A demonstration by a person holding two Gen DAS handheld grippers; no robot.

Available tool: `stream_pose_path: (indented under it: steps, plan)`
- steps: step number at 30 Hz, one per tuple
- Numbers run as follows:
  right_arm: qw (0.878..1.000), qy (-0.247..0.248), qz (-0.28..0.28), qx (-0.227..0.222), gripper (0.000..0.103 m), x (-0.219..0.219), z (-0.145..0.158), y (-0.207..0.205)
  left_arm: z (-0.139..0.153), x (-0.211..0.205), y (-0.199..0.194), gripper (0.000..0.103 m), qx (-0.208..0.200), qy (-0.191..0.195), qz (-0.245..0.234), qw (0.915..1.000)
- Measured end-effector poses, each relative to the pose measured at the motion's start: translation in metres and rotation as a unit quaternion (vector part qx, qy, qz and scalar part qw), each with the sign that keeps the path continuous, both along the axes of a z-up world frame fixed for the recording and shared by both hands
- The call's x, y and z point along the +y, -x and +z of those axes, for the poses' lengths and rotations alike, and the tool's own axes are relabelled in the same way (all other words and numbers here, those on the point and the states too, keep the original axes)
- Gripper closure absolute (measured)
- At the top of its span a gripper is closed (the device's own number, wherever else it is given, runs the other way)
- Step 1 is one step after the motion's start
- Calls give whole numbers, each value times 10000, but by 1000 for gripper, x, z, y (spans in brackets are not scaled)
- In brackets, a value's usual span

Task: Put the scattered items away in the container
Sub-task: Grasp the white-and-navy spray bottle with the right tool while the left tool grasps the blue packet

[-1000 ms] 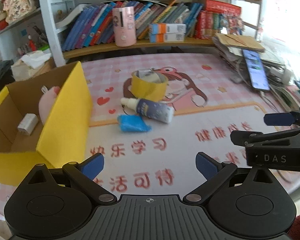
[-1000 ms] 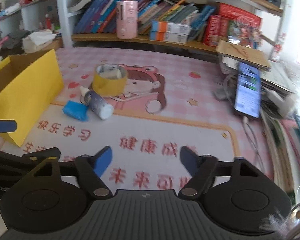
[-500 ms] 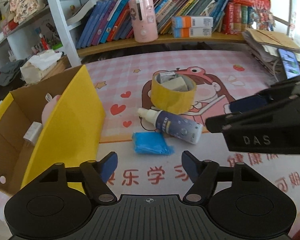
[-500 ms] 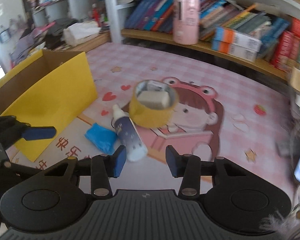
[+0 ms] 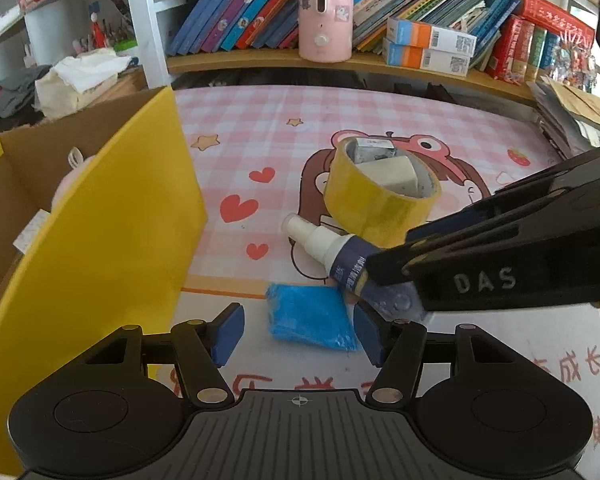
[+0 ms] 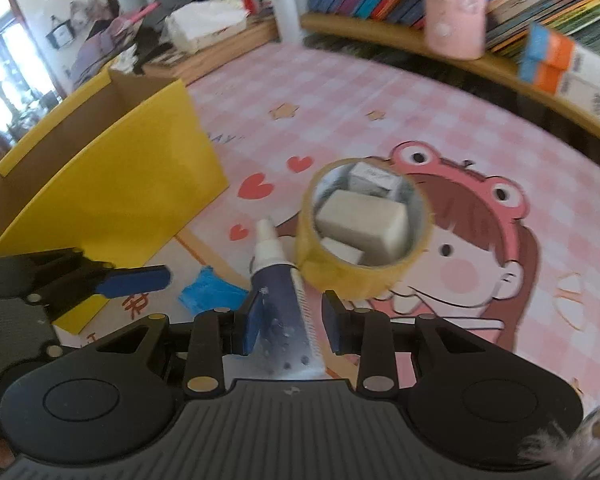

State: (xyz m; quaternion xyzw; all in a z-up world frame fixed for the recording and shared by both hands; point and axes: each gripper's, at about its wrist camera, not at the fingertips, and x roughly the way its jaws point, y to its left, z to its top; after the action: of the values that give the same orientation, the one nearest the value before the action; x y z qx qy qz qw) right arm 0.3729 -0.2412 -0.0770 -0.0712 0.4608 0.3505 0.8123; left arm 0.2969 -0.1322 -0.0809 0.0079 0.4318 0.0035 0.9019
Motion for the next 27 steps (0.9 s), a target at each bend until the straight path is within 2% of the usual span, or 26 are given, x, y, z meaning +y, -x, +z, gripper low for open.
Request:
stream_pose_path:
  steps: [5, 10, 14, 18, 23, 27]
  plan:
    - [9996, 10, 182, 228, 71, 9, -9, -9, -8, 4, -9, 43, 73, 126, 66, 9999]
    - [9992, 3, 225, 330, 71, 12, -13, -14, -14, 5, -13, 48, 96, 186, 45, 9998]
    - [9990, 24, 236, 379, 71, 14, -14, -18, -14, 4, -12, 58, 47, 232, -64, 9997]
    - [9985, 64, 245, 477, 71, 19, -18, -21, -12, 2, -10, 63, 78, 188, -160, 9997]
    - [9988, 237, 339, 277, 71, 25, -19, -14, -8, 3, 1, 68, 166, 20, -247, 9996]
    - [9969, 542, 561, -130, 72, 34, -21, -1, -3, 3, 12, 70, 174, -57, -288, 9994]
